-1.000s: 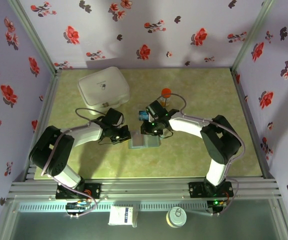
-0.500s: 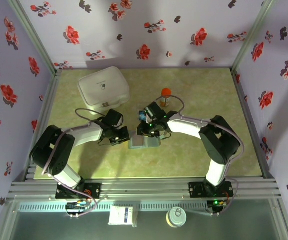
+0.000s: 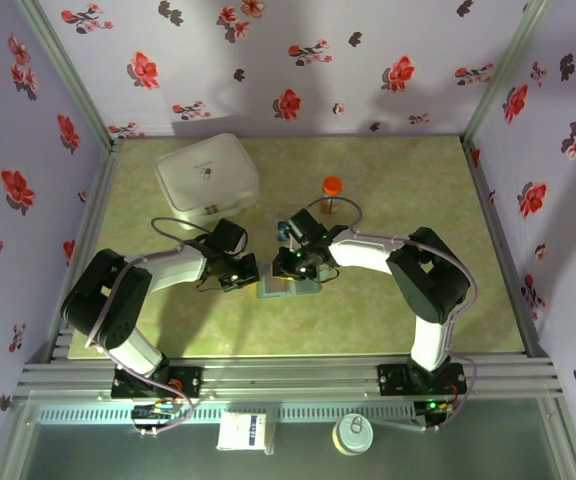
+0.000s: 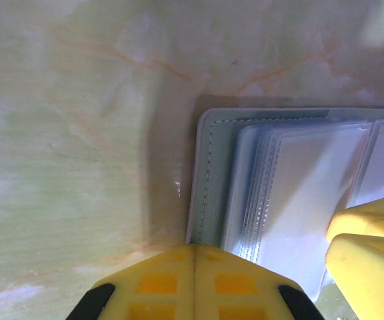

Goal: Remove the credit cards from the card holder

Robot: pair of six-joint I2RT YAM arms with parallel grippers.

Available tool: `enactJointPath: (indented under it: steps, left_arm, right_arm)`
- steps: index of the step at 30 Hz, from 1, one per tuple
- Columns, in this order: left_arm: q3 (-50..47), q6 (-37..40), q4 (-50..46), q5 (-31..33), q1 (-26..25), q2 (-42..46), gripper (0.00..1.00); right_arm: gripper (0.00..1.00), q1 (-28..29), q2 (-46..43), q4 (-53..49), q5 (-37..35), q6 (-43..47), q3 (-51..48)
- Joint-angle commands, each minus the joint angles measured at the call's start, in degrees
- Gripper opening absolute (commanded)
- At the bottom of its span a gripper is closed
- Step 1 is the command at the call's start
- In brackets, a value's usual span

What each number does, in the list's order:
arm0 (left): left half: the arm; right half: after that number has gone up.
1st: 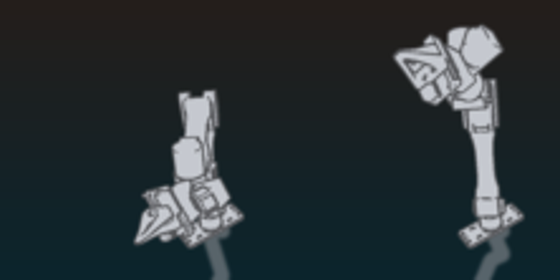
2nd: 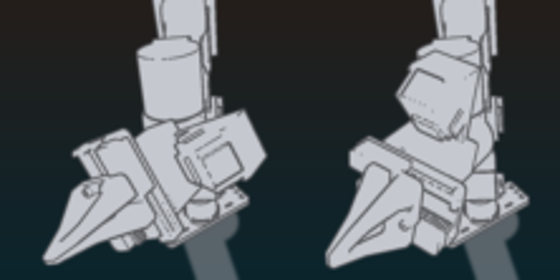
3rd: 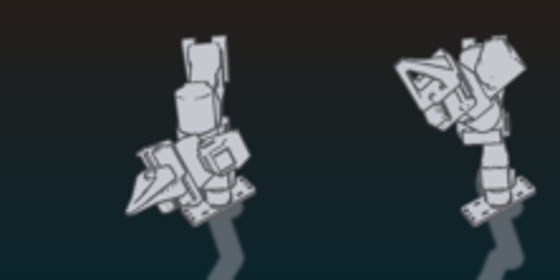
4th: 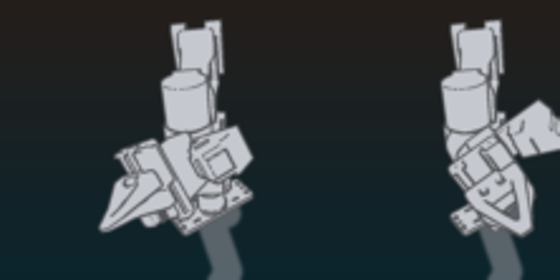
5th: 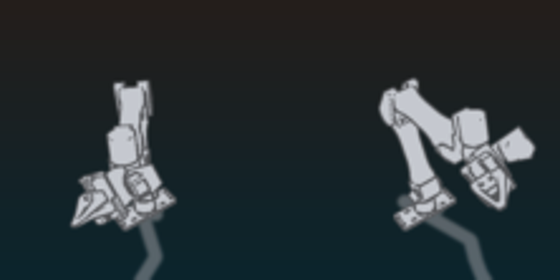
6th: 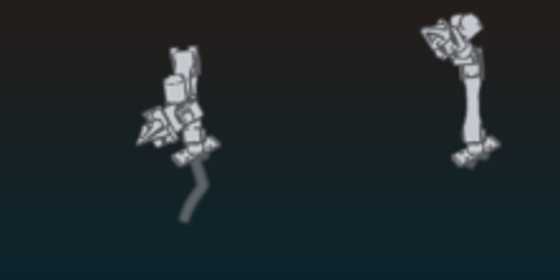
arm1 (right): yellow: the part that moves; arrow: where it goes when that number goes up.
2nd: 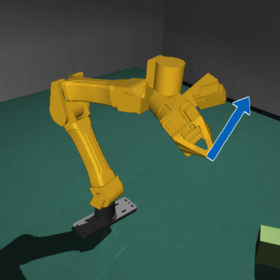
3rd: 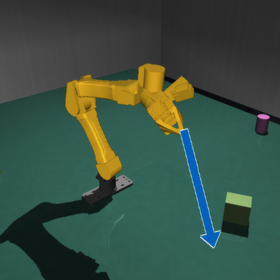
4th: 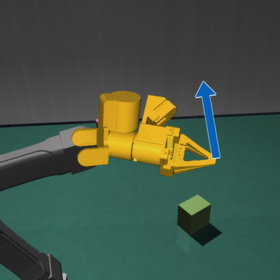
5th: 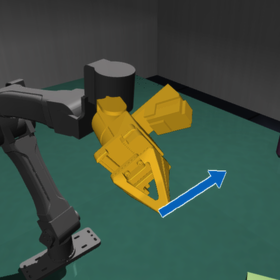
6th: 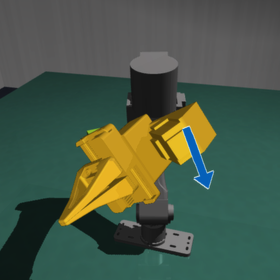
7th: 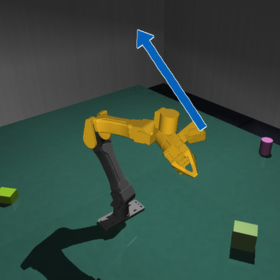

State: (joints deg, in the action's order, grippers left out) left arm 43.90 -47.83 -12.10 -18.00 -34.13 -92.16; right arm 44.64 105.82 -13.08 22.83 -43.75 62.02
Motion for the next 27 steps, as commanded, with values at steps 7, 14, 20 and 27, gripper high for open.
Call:
enactJointPath:
  steps: [7, 14, 20, 27]
  left_arm:
    - [-0.65, 0.24, -1.52, 0.73, -0.32, -1.7, 0.03]
    - [-0.11, 0.35, -1.66, 0.59, -0.33, -2.01, 0.03]
    - [0.05, 0.29, -1.82, 0.6, -0.32, -1.8, 0.03]
    - [0.83, 0.38, -2.56, 0.81, -0.32, -1.49, 0.03]
  right_arm:
    - [0.25, 0.45, -0.83, -3.35, -4.32, 0.84, -0.36]
    - [0.25, 0.36, -1.79, -4.18, -5.52, 1.46, -1.0]
    - [0.24, 0.18, -1.75, -4.54, -5.07, 2.27, -1.29]
    - [0.22, -0.32, -1.51, -3.88, -4.61, 2.57, -1.99]
